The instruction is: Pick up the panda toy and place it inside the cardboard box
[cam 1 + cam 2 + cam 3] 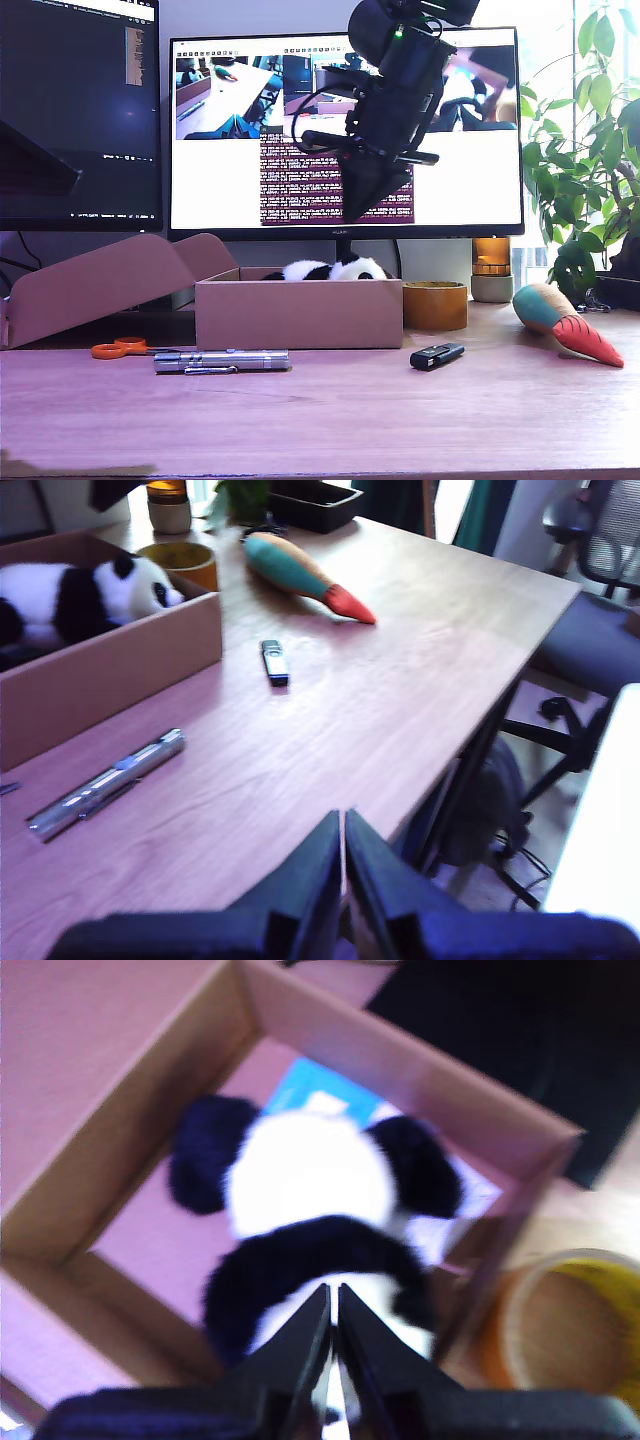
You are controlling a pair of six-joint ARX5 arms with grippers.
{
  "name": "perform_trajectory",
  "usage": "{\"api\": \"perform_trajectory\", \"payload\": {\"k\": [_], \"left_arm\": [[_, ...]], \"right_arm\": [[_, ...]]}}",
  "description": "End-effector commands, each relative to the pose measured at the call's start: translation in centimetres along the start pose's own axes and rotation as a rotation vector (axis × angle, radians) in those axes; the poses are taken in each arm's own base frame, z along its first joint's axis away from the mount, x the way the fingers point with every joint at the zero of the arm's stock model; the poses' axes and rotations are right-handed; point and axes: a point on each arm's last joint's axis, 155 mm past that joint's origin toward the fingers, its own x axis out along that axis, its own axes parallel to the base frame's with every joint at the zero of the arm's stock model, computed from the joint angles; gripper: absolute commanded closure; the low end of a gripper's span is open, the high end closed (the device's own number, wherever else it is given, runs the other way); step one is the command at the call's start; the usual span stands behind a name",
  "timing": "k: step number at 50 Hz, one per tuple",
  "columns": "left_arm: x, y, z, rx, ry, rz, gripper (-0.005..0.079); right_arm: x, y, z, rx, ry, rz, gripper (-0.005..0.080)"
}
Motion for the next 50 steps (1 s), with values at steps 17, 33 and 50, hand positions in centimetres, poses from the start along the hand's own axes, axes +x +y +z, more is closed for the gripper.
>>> {"api": "perform_trajectory", "payload": {"k": [17,33,50], "left_arm": [[-0.5,3.7,2.9,-0.005,-0.125,0.174,0.0761],[-1.0,5.4,3.1,-0.028,-0.141,0.237,0.0761],[-1.8,7.8,3.3,-0.060,-0.155,0.318,0.0761]], "right_arm": [[-7.8,0.9,2.1,-0.015,-0.167,-0.025,0.0765],[-11.4,1.6,-3.4,0.001,-0.252,-0.044,0.0765],[-14.5,-3.2,-10.5,0.122,-0.343,-0.166,0.0765]]}}
